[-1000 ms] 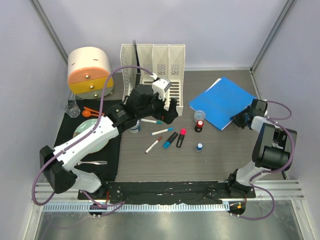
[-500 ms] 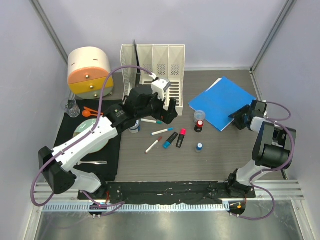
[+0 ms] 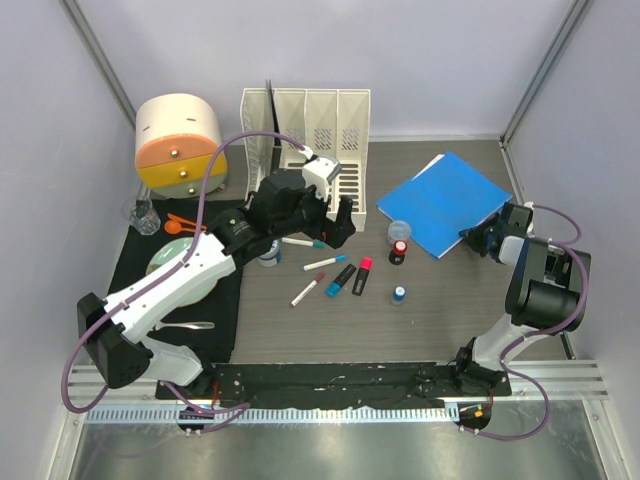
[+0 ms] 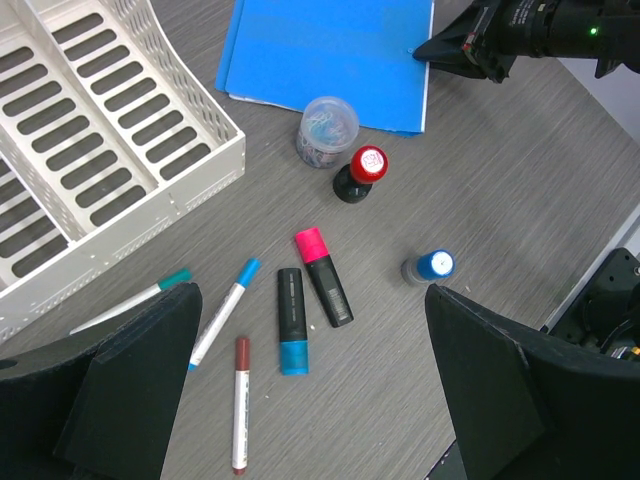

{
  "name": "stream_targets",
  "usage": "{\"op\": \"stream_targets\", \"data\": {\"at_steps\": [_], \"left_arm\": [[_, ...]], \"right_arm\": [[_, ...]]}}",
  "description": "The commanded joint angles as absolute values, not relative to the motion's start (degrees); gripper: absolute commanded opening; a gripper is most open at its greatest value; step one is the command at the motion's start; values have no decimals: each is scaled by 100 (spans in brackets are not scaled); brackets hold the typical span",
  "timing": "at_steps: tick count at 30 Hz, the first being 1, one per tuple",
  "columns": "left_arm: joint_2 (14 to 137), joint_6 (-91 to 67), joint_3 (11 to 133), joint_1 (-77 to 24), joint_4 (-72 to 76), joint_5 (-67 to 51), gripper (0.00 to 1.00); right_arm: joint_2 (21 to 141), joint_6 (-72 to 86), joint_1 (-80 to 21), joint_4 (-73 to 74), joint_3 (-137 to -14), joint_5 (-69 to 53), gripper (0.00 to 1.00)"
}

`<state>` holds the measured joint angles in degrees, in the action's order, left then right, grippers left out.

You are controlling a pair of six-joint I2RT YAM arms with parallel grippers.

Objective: Organize the desk
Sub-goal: Pick up the folder from the corner of the board.

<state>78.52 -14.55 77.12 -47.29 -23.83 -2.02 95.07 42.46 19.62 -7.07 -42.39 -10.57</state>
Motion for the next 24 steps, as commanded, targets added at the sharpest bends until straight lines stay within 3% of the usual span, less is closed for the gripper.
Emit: {"op": "stream_targets", "data": {"at_steps": [1,24], "left_arm": [[7840,-1503,7831,-4746,-2189,-290,100],[7989,-1731,7655,-4746,-1881,-589,100]], "right_arm": [[9677,4166,2004,-712,-4131,-940,1],[8675,4543,2021,-35,-5888,-1661,1]]}}
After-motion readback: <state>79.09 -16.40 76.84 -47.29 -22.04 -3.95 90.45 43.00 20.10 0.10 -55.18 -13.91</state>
